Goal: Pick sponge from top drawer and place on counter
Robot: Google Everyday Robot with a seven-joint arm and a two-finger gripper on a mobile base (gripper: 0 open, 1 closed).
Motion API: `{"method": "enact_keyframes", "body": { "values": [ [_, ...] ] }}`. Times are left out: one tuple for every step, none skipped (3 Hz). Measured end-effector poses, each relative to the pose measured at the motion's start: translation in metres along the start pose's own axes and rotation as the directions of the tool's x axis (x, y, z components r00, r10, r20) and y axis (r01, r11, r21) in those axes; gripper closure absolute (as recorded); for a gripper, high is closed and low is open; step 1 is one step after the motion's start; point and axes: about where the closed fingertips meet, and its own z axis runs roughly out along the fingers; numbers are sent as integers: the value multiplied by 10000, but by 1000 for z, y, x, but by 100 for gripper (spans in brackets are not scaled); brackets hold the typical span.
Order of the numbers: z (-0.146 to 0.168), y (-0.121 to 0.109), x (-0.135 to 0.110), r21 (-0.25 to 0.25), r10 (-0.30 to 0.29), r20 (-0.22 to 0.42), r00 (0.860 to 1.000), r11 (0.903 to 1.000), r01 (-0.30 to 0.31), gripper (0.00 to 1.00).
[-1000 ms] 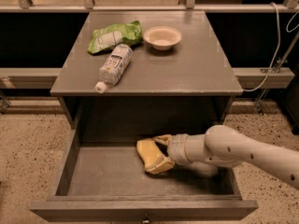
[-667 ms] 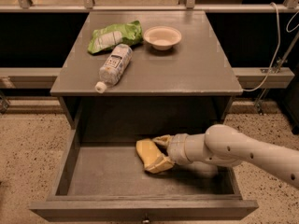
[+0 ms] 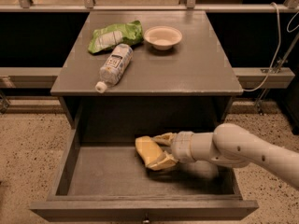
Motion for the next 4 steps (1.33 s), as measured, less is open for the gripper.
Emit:
{"method": "enact_keyframes", "body": {
  "values": [
    [-76, -11, -84, 460, -899, 2968, 9507, 9958, 798, 100],
    [-146, -17, -117, 733, -1398, 3638, 9209, 9899, 1213, 100],
    [-194, -37, -140, 904, -1565, 2982, 9416, 9867, 1353, 100],
    [-229, -108, -146, 1468, -1022, 1263, 9867, 9857, 832, 100]
  ]
}}
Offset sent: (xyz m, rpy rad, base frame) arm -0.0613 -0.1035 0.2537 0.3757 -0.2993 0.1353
